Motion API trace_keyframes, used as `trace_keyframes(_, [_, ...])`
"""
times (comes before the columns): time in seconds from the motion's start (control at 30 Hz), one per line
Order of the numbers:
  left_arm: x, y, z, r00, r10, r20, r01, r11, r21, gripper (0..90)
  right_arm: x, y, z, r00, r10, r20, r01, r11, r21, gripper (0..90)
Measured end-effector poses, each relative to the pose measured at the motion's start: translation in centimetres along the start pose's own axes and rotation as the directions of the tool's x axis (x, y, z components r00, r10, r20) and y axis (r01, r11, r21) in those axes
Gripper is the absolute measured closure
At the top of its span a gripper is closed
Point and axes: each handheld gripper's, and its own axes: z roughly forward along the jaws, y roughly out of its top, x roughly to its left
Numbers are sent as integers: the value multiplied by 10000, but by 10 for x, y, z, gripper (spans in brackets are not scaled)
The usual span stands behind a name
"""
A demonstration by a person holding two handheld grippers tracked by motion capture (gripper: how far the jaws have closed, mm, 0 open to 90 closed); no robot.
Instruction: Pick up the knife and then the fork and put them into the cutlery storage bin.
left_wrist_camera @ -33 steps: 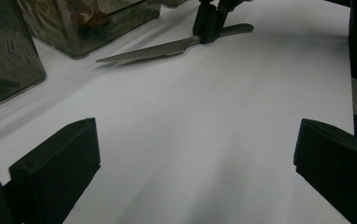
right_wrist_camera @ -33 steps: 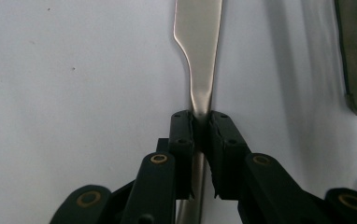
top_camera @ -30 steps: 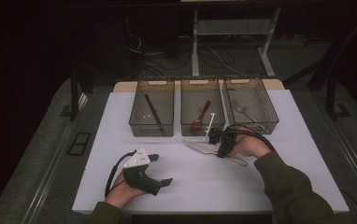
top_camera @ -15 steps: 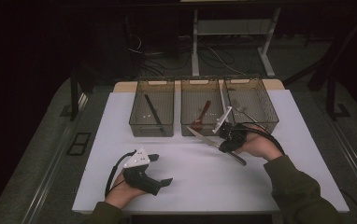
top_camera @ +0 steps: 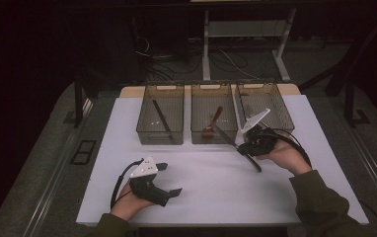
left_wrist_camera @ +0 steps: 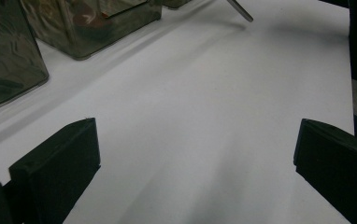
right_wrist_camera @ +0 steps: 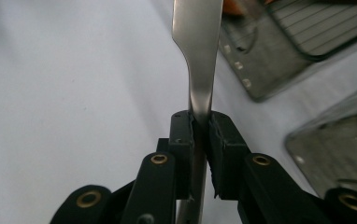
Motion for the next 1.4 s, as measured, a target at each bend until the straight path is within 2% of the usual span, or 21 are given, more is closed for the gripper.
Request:
trace_keyframes(0.17, [0, 1, -2, 10000, 19, -44, -20, 10000, -81, 0, -8, -6, -13, 9977, 680, -67, -683, 9936, -901, 792])
trace_keyframes(0.37, [0, 1, -2, 10000, 54, -44, -54, 10000, -84, 0, -16, -13, -23, 9950, 998, -69, -996, 9819, -1613, 792])
trace_keyframes(0.57, [0, 0, -2, 10000, 31, -23, -31, 9999, -101, 0, -20, -16, -27, 9927, 1207, -81, -1198, 9706, -2089, 792])
trace_keyframes(0.8, [1, 0, -3, 10000, 15, -23, -15, 9999, -141, 0, -27, -22, -37, 9867, 1622, -80, -1578, 9460, -2831, 791])
trace_keyframes(1.03, [1, 0, -2, 10000, 14, -23, -14, 10000, -86, 0, -39, -33, -52, 9744, 2248, 78, -2063, 9067, -3678, 791])
trace_keyframes(1.27, [1, 0, -2, 10000, -2, -28, 1, 9999, -101, 0, -49, -45, -65, 9579, 2869, 128, -2521, 8612, -4414, 791])
trace_keyframes(1.3, [1, 0, -2, 10000, 1, -29, -1, 10000, -90, 0, -51, -47, -67, 9565, 2913, 151, -2540, 8570, -4483, 791])
trace_keyframes(1.4, [1, 0, -2, 10000, 9, -29, -9, 10000, -89, 0, -55, -52, -72, 9488, 3153, 196, -2675, 8347, -4813, 791])
